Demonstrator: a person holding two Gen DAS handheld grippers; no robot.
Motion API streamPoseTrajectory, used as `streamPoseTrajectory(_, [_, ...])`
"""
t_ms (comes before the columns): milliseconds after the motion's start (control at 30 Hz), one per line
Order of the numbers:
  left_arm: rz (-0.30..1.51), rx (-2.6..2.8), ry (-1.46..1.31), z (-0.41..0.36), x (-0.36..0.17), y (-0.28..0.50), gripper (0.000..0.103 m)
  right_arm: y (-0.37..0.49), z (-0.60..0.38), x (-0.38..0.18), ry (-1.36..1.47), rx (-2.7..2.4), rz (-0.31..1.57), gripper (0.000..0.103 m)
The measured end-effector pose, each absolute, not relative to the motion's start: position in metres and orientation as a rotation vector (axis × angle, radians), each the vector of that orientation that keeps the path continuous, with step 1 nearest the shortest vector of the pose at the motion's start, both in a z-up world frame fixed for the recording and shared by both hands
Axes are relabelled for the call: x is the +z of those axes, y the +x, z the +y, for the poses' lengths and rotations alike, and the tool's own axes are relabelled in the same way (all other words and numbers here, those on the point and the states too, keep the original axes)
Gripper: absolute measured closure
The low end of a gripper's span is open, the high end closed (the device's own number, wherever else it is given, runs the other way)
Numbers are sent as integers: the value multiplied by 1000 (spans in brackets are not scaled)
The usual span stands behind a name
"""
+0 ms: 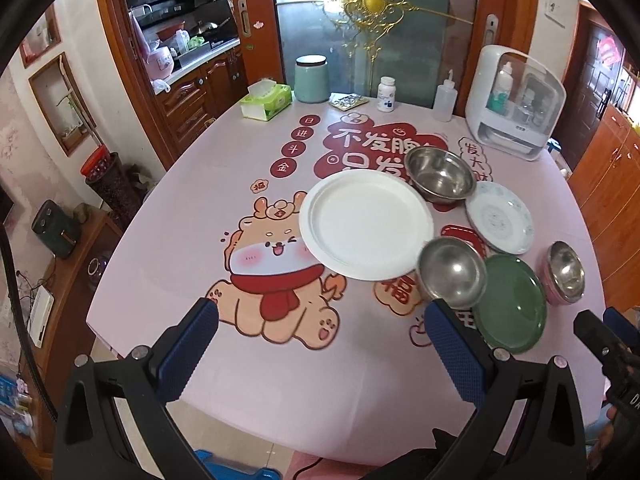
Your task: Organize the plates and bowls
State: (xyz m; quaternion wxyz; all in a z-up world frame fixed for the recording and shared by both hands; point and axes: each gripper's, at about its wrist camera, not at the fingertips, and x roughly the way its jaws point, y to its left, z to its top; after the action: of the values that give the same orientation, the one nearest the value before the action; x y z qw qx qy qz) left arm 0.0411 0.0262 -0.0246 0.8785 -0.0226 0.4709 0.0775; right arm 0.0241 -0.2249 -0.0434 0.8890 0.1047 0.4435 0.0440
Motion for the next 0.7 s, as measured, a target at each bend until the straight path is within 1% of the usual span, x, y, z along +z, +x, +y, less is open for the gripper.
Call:
streamPoseTrajectory(200, [1027,177,-40,49,-34,75,1,58,-217,-55,265,96,968,2])
streamPoseTrajectory(333, [1058,185,-43,66,-42,97,1,81,-215,-63,318,98,999,6])
streamPoseTrajectory(500, [1097,205,-57,87,-57,130,1,115,-216,-71,347,94,1021,6])
streamPoseTrajectory(700, [1138,204,-58,106,-76,170,1,154,-215,-86,350,96,1041,13])
